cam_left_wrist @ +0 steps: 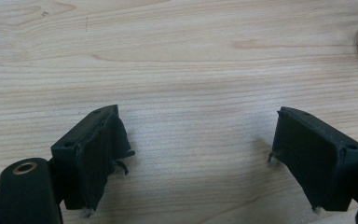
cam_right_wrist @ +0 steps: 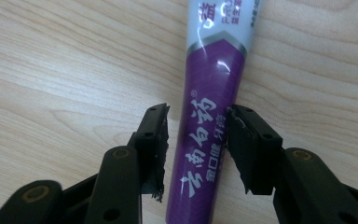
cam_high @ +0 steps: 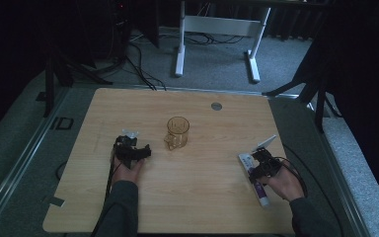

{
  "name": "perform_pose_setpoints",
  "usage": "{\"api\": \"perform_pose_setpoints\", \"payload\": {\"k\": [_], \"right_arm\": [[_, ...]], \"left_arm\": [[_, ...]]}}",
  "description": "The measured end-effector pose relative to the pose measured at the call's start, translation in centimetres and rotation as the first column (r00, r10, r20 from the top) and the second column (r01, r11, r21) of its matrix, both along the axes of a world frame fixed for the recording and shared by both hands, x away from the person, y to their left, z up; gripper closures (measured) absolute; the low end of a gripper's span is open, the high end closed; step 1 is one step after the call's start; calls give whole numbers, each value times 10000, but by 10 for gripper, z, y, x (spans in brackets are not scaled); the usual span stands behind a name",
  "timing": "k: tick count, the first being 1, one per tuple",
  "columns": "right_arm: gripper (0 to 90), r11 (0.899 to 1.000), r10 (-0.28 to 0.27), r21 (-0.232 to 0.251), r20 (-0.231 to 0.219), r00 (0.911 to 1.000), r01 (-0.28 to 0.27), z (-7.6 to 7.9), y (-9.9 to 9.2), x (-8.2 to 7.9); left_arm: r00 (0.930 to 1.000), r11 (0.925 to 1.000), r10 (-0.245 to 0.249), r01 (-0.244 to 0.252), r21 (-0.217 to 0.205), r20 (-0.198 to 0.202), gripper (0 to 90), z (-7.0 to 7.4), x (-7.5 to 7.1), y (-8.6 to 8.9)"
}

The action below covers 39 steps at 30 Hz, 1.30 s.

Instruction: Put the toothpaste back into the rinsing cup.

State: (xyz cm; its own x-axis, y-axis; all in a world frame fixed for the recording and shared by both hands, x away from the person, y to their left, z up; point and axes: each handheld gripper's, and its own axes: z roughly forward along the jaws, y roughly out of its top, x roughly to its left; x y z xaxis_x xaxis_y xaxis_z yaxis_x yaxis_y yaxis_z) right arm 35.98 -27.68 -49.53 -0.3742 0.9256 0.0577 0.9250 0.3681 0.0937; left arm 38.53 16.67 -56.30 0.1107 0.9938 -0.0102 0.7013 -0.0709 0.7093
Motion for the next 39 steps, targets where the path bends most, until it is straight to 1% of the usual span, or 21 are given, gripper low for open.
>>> {"api": "perform_pose_setpoints", "payload": {"k": [3,4,6,18,21,24,29,34,39], "right_arm": [[584,10000,-46,-23,-31,10000,46,-1,-1,0],[589,9999,-99,-89,-122,9999,98,-3,-2,1],[596,9998,-146,-149,-158,9998,144,-4,-2,2],[599,9996,-254,-128,-405,9989,249,-10,-2,7],[594,9994,-335,-10,-545,9980,335,-12,-3,9],[593,9995,-330,-26,-568,9978,329,-13,-3,9],[591,9993,-270,-263,-617,9977,255,-15,0,10],[590,9973,-270,-691,-611,9978,228,-19,6,10],[589,9963,-239,-834,-618,9978,187,-20,8,11]], "left_arm": [[10000,10000,2,-2,-2,1,154,0,0,0],[10000,10000,0,0,0,0,154,0,0,0],[10000,10000,0,0,-1,1,154,0,0,0],[10000,10000,1,-1,-2,0,154,0,0,0],[10000,10000,1,-1,-2,1,154,0,0,0],[10000,10000,1,-1,-3,3,154,0,0,0],[10000,10000,0,0,-2,2,154,0,0,0],[10000,10000,0,0,-1,2,154,0,0,0],[10000,10000,2,-2,-3,2,154,0,0,0]]}}
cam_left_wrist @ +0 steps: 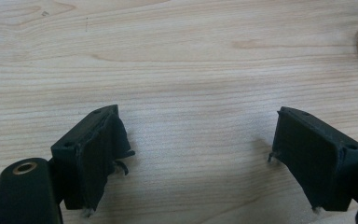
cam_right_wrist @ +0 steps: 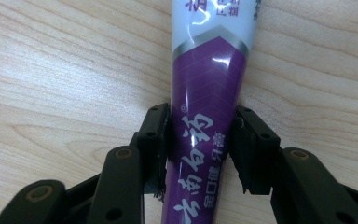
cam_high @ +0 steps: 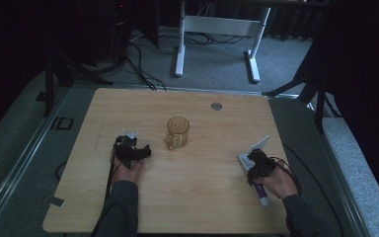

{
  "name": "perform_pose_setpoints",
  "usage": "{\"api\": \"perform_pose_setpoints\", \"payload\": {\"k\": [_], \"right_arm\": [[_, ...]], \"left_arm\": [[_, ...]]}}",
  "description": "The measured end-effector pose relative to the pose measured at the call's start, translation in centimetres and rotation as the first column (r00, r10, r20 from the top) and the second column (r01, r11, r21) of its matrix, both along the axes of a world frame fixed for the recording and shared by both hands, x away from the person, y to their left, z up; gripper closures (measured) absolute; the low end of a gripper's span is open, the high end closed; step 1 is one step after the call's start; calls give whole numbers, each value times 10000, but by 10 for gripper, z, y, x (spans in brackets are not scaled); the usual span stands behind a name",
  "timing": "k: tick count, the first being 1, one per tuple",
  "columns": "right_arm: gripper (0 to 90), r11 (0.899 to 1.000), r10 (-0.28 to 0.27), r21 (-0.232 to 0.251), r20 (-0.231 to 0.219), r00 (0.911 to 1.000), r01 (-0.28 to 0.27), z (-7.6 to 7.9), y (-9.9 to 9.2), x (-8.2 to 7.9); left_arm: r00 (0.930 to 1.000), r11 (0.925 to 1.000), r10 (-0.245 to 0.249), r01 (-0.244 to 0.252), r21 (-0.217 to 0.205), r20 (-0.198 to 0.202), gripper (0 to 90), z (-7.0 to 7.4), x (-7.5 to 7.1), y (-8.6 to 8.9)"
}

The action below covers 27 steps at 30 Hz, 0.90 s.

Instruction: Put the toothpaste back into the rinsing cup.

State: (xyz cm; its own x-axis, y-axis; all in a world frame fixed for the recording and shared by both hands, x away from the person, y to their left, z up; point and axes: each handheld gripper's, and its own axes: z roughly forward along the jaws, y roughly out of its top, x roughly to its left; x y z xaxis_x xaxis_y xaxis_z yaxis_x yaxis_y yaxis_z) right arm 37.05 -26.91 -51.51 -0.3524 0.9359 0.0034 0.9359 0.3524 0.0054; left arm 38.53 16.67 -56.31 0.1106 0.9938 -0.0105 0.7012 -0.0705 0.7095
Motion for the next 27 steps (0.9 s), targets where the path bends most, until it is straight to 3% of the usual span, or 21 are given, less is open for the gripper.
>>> {"api": "perform_pose_setpoints", "payload": {"k": [14,27], "right_arm": [[614,9998,39,-185,-81,10000,-41,-1,2,1],[680,9998,185,-43,186,9997,-185,2,0,-2]], "left_arm": [[10000,10000,-1,1,0,1,154,0,0,0],[10000,10000,-2,2,1,0,154,0,0,0]]}}
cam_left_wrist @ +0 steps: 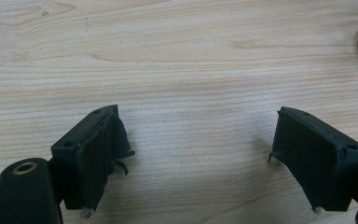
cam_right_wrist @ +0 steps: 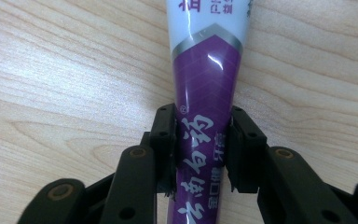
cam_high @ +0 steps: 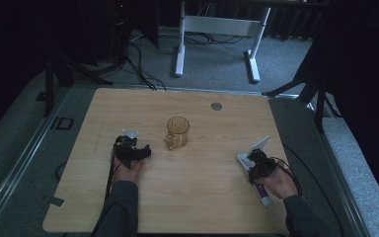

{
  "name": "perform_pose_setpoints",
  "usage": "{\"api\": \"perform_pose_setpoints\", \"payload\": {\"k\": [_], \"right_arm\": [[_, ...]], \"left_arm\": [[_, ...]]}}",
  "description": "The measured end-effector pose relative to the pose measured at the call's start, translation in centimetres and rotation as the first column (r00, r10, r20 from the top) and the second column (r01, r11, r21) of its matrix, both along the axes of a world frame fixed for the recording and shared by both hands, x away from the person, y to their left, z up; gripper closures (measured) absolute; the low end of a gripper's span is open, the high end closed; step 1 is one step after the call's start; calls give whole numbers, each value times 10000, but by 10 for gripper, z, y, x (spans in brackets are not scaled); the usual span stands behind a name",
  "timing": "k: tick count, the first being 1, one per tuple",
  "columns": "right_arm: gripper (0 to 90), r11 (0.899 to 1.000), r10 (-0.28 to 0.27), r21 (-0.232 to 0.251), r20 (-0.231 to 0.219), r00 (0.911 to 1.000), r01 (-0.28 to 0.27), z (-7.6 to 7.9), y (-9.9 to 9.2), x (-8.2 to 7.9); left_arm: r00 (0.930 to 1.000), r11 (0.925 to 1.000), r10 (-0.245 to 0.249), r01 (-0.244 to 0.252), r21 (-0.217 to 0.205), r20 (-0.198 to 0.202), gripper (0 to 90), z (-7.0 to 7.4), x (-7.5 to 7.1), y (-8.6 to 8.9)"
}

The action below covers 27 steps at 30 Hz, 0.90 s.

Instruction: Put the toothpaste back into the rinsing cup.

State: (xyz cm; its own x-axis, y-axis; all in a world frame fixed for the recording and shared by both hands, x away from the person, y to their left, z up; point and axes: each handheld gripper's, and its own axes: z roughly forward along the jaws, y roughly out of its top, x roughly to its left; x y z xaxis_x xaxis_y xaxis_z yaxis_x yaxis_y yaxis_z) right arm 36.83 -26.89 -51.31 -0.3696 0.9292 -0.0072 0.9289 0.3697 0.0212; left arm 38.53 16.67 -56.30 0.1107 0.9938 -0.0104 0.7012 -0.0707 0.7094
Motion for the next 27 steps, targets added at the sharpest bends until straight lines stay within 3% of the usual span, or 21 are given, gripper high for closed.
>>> {"api": "perform_pose_setpoints", "payload": {"k": [8,27], "right_arm": [[702,9998,98,149,191,9998,-101,4,-1,-2],[706,9929,-147,1188,1384,9903,-19,32,-4,1]], "left_arm": [[10000,10000,-6,6,0,-2,154,0,0,0],[10000,10000,-3,3,0,-3,155,0,0,0]]}}
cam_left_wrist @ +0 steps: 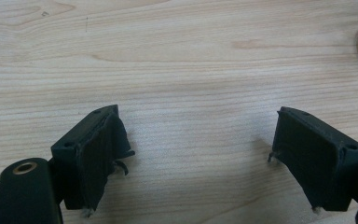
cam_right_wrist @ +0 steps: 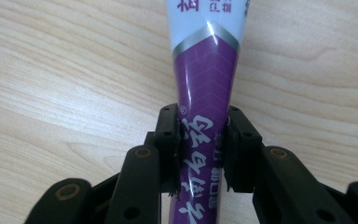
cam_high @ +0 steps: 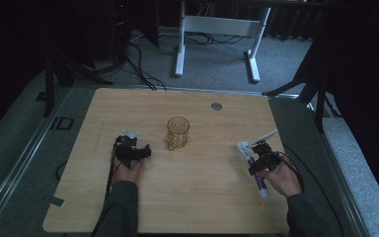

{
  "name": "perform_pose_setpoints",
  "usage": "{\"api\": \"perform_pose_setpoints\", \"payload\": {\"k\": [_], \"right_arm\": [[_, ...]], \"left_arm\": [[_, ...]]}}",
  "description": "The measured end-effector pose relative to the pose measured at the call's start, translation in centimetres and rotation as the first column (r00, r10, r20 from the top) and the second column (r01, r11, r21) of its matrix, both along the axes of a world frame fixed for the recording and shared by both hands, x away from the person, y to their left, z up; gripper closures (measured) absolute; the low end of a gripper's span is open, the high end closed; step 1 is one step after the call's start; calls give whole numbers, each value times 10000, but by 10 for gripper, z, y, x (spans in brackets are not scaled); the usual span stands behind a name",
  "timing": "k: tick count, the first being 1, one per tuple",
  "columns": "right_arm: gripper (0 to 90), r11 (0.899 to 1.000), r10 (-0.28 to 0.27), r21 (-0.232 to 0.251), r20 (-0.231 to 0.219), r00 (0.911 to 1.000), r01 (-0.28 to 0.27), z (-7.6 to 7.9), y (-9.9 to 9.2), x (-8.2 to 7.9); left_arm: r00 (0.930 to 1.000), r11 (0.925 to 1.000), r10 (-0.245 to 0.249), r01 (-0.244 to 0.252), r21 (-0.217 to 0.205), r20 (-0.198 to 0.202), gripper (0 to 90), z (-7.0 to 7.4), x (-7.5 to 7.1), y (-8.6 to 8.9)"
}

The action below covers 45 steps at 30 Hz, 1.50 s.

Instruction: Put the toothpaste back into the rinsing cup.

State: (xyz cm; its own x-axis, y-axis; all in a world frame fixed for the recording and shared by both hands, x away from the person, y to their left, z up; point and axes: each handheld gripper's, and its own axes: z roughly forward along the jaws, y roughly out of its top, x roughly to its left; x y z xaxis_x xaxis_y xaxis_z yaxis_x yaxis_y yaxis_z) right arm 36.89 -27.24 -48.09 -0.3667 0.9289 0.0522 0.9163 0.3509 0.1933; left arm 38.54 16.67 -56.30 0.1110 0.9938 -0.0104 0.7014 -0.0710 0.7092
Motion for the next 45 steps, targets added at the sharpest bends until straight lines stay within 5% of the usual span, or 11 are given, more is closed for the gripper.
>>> {"api": "perform_pose_setpoints", "payload": {"k": [7,26,45], "right_arm": [[708,9996,-165,247,591,9981,151,9,-3,1],[708,9980,-138,625,1111,9937,69,23,-2,6],[709,9956,256,826,2101,9773,-438,33,8,12]], "left_arm": [[10000,10000,0,0,1,0,154,0,0,0],[10000,10000,-2,2,7,-10,154,0,0,0],[10000,10000,-1,1,6,-2,154,0,0,0]]}}
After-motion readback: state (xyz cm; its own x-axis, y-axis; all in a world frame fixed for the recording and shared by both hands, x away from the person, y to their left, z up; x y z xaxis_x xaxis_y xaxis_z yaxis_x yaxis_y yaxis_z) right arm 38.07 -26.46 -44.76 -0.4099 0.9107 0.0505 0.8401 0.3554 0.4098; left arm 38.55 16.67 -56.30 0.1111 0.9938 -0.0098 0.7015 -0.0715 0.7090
